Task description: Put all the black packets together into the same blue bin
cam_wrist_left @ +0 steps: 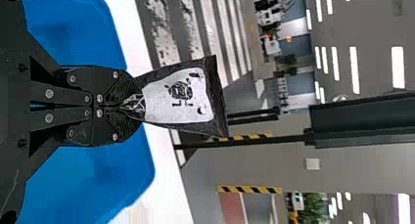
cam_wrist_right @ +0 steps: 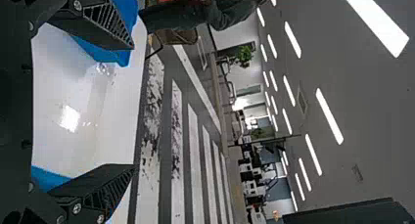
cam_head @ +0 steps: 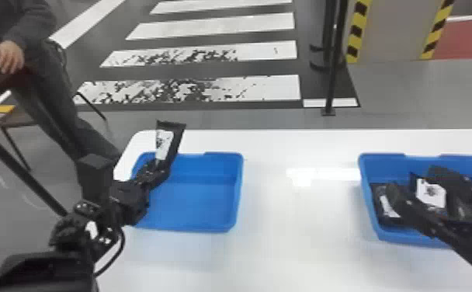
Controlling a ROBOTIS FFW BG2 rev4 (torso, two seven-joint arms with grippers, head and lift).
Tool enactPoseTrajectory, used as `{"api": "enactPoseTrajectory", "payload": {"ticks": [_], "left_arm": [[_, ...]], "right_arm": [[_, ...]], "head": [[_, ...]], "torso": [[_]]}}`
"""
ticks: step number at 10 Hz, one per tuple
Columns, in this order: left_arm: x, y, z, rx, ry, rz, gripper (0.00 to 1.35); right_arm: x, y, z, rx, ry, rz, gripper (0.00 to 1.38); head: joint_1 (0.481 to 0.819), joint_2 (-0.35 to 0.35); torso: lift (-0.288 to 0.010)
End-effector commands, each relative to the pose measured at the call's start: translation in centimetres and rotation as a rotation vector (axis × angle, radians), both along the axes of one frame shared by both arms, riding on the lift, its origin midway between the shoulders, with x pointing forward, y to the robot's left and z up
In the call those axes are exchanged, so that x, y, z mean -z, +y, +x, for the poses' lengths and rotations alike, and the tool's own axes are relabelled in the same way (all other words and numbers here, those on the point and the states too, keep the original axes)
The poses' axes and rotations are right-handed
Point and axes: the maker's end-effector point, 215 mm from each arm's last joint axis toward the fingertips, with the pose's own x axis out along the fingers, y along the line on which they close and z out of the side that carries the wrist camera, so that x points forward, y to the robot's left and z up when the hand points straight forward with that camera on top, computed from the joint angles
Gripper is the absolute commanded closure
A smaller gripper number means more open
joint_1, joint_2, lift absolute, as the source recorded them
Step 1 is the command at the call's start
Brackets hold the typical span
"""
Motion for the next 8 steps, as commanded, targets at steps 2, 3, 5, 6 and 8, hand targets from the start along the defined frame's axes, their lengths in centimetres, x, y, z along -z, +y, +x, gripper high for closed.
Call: {"api": "enactPoseTrajectory", "payload": {"ticks": [2, 3, 5, 6, 8], "left_arm": [[-0.4, -8.2, -0.8, 0.118, -0.059, -0.087, 1.21], [-0.6, -11.6, -0.7, 0.173, -0.06, -0.111, 1.21], [-1.5, -18.7, -1.6, 0.304, -0.073, -0.189, 1.21], [-2.0, -22.2, -2.3, 0.373, -0.073, -0.222, 1.21], [-2.9, -26.8, -3.3, 0.47, -0.07, -0.253, 1.21]], "right_arm": [[-3.5, 4.5, 2.3, -0.088, -0.063, 0.087, 0.17], [-4.3, 6.5, 2.8, -0.126, -0.074, 0.11, 0.17], [-4.8, 9.4, 3.6, -0.183, -0.072, 0.139, 0.17], [-4.8, 10.7, 4.0, -0.205, -0.071, 0.143, 0.17], [-5.0, 12.7, 4.8, -0.242, -0.07, 0.147, 0.17]], "head": [[0.695, 0.161], [0.695, 0.141], [0.695, 0.099], [0.695, 0.086], [0.695, 0.025]], "torso": [[-0.11], [-0.11], [-0.11], [-0.11], [-0.11]]}}
